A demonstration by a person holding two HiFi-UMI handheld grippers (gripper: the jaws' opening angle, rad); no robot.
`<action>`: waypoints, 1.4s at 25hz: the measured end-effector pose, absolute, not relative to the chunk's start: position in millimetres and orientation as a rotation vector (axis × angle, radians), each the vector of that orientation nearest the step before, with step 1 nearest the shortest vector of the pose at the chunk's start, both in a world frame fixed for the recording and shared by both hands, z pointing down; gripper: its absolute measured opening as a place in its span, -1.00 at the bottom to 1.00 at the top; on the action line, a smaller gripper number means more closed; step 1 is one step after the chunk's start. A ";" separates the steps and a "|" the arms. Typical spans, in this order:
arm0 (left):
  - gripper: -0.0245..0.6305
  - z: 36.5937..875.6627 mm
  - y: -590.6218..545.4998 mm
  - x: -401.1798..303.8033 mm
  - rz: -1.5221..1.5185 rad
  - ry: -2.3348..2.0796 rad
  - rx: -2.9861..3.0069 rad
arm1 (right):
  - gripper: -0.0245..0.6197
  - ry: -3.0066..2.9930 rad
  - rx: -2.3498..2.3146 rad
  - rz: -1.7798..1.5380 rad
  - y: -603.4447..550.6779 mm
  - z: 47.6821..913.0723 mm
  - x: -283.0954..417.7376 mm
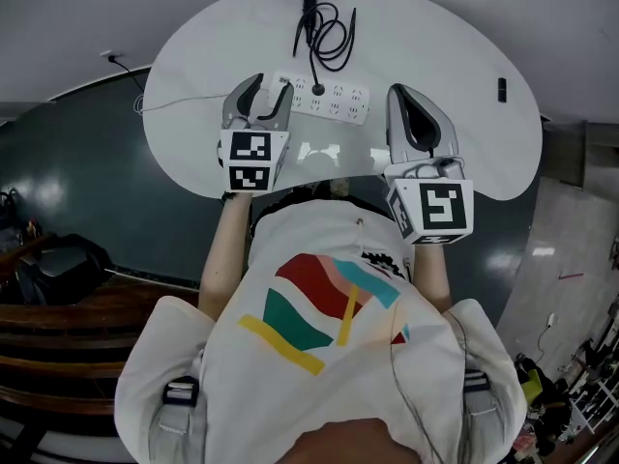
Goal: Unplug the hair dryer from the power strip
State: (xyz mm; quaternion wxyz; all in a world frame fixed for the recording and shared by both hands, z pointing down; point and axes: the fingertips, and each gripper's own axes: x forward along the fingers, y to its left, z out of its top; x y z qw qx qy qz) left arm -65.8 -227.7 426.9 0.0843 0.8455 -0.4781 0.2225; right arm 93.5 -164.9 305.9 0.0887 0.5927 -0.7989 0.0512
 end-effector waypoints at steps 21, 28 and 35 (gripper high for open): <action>-0.14 559.2 -220.8 -53.4 1.054 -1.040 2.328 | -0.89 -2.317 1.585 0.251 -169.6 353.8 78.6; -0.12 556.3 -222.5 -55.7 1.053 -1.043 2.340 | -0.88 -2.392 1.382 0.199 -190.8 374.3 48.4; -0.12 561.6 -222.5 -56.5 1.078 -1.018 2.321 | -0.46 -2.398 1.092 0.280 -216.6 455.2 13.5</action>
